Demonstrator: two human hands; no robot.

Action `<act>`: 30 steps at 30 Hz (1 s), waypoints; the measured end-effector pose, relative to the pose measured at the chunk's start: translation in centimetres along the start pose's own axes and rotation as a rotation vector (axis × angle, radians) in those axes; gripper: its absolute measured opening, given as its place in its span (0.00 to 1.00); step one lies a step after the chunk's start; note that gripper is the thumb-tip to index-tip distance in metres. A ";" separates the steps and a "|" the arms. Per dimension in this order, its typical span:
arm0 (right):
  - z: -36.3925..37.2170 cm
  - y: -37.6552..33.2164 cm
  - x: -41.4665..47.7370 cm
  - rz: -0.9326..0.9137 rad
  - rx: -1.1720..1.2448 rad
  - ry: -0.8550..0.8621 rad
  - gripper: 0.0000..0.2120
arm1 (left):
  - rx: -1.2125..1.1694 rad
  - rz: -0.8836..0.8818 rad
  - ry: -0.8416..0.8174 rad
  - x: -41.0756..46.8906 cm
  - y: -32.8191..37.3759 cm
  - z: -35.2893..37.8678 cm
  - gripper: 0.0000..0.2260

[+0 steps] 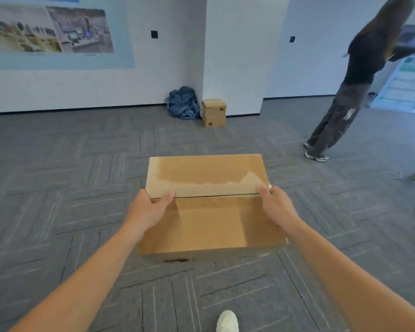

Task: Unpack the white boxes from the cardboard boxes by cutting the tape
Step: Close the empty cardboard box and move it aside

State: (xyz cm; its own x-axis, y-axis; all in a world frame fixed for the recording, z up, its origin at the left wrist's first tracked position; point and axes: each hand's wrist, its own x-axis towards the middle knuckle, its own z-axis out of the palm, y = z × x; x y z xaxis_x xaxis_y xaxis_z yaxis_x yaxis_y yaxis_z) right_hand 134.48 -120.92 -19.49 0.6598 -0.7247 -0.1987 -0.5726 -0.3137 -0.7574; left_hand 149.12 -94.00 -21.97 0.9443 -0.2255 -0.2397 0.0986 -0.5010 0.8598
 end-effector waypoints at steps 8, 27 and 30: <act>-3.9 -5.5 24.6 -0.008 -0.013 0.047 0.21 | 0.035 -0.003 -0.018 20.6 12.6 9.1 0.26; -0.2 -24.3 76.8 0.070 -0.127 0.131 0.19 | 0.038 0.063 -0.124 74.9 34.2 20.2 0.24; 1.0 -26.3 86.2 0.053 -0.126 0.112 0.18 | 0.022 0.039 -0.115 83.5 36.7 22.4 0.22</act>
State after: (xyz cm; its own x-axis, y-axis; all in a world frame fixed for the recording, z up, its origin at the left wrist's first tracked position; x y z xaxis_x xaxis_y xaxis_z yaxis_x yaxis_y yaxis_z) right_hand 206.92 -174.53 -17.34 0.5729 -0.8037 -0.1609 -0.6664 -0.3424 -0.6623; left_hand 224.54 -149.89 -20.56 0.9051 -0.3387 -0.2570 0.0540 -0.5080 0.8597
